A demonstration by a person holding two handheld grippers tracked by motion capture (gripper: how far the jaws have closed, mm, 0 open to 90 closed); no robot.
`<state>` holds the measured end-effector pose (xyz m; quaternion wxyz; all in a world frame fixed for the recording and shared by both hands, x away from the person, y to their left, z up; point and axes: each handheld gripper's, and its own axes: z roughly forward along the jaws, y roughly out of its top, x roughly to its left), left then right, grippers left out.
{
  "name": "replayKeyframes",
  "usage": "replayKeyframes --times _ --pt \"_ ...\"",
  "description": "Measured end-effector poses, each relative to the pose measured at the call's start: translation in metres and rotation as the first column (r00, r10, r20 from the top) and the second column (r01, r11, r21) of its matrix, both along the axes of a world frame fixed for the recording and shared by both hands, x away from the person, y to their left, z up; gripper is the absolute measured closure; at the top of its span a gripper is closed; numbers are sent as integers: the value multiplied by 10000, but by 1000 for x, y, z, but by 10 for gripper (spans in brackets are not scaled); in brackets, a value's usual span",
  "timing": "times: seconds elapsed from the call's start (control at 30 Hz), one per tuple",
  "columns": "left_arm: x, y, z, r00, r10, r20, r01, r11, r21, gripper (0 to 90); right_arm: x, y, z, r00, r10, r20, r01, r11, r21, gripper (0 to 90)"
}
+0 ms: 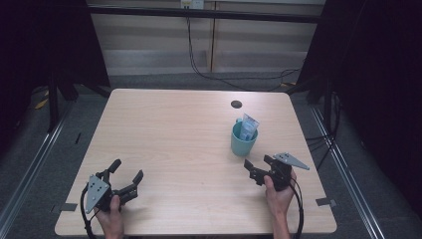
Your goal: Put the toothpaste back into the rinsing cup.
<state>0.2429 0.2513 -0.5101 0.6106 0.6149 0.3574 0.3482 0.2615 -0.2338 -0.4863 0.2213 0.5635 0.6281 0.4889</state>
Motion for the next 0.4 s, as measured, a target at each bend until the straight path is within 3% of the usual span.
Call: replayKeyframes --times 0.27,0.4 --pt "0 0 0 10000 -3 -3 3 10000 1 158 -9 6 -12 9998 -174 108 178 9991 -385 142" --pt "0 0 0 10000 -15 -21 15 10000 -10 158 -10 8 -15 9997 12 229 -2 9990 -452 141"
